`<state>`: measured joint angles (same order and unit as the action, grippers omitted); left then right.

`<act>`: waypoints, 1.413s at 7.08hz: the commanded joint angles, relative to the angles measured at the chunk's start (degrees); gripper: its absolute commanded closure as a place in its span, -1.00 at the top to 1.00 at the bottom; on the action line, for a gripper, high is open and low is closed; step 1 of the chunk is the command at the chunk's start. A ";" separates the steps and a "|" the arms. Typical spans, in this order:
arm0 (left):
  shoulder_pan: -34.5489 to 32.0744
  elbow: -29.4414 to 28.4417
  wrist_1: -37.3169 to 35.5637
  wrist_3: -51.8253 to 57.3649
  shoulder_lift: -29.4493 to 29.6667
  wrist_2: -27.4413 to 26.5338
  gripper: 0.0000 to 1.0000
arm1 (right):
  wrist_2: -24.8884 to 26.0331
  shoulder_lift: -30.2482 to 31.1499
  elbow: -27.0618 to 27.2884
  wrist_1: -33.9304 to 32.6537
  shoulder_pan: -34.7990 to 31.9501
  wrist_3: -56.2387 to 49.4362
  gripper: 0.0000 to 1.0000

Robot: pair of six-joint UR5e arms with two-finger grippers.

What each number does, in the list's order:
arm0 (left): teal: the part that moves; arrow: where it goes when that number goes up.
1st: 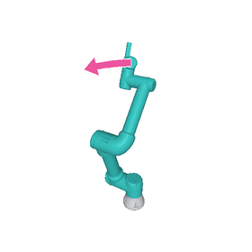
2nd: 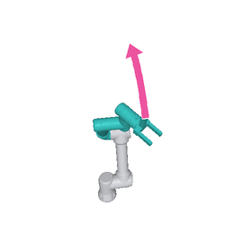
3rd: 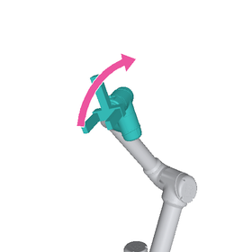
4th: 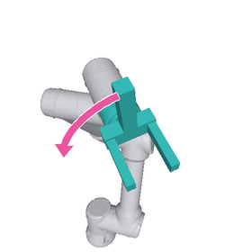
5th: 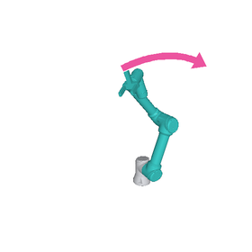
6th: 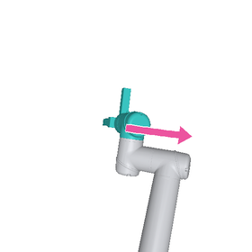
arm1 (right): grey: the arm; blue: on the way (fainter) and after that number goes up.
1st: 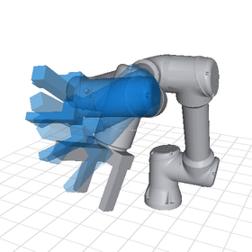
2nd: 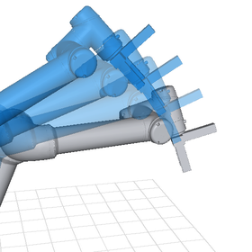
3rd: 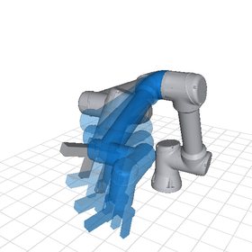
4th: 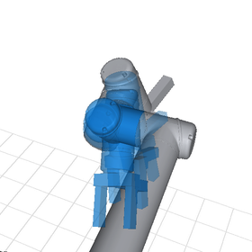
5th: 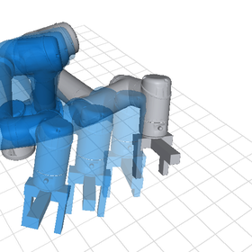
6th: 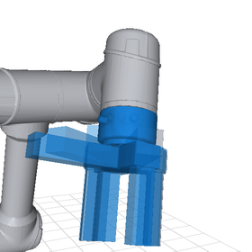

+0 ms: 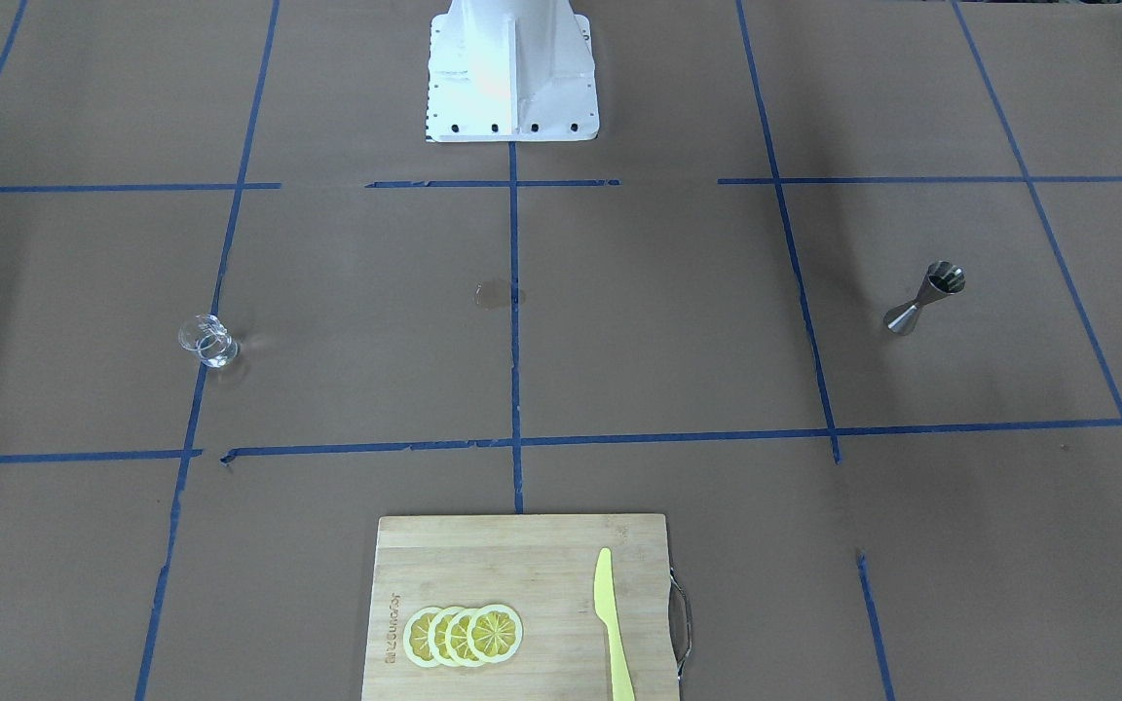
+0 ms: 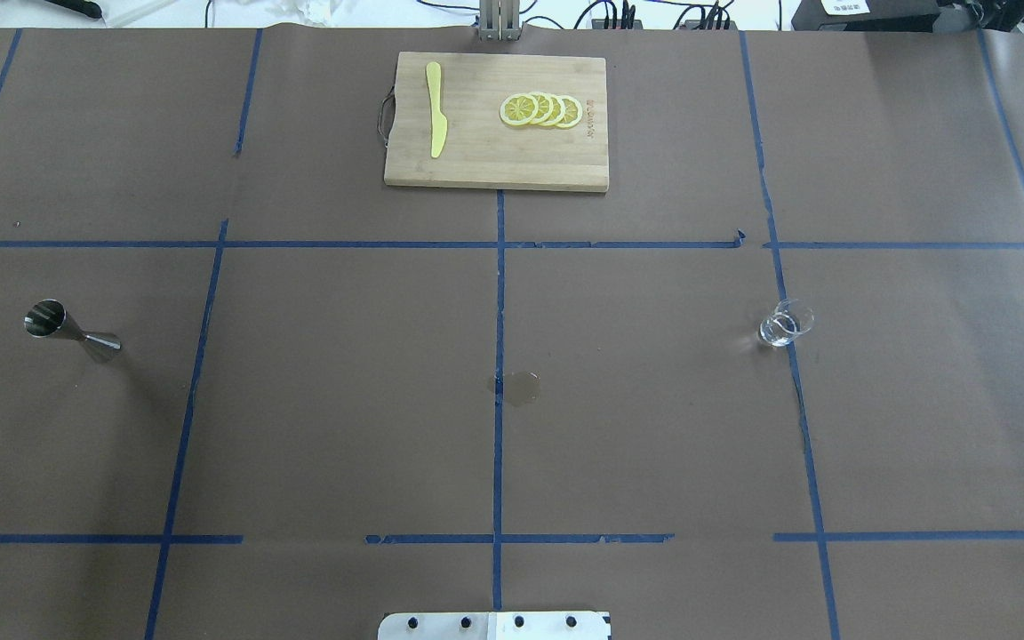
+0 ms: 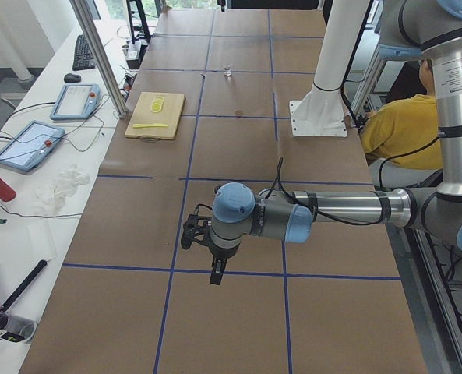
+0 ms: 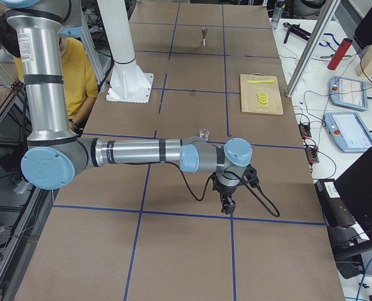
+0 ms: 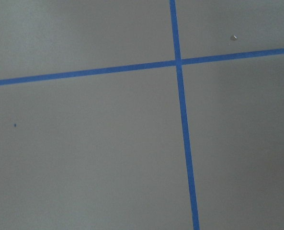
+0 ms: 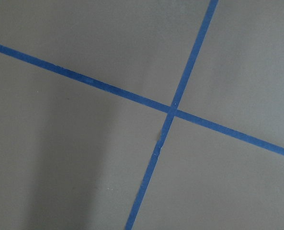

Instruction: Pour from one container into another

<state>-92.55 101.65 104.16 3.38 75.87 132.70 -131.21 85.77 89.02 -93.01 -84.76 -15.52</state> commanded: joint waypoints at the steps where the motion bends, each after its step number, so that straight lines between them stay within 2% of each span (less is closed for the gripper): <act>1: 0.09 -5.64 9.45 0.40 -1.87 0.18 1.00 | -1.06 0.19 1.58 -0.16 0.74 0.05 1.00; 2: 0.09 -5.24 8.87 0.40 -2.21 0.19 1.00 | -0.71 2.28 4.55 -0.16 0.65 0.05 1.00; 3: 0.18 -5.76 8.78 0.49 -1.69 -0.25 1.00 | -0.28 4.99 4.85 0.37 0.65 0.05 1.00; 6: -0.08 -5.42 8.95 0.40 -2.12 -0.60 1.00 | -0.80 5.11 5.11 0.46 0.74 0.57 1.00; 7: -0.35 -4.46 8.60 -0.03 -2.13 -0.34 1.00 | -0.80 4.76 5.20 0.46 0.74 6.76 1.00; 8: -0.18 -2.53 3.99 -0.30 -1.69 -0.17 1.00 | -0.80 4.76 6.51 0.55 0.74 13.95 1.00; 9: -0.35 0.62 -7.28 0.05 0.66 -0.51 1.00 | -0.89 4.93 6.87 0.55 0.83 14.29 1.00; 10: -0.44 0.82 -7.48 0.57 0.60 -0.60 1.00 | -1.15 4.76 7.04 0.90 0.83 14.81 1.00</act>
<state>-92.87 100.95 101.33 3.47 75.65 132.26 -132.13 90.62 95.63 -92.39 -83.97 -2.39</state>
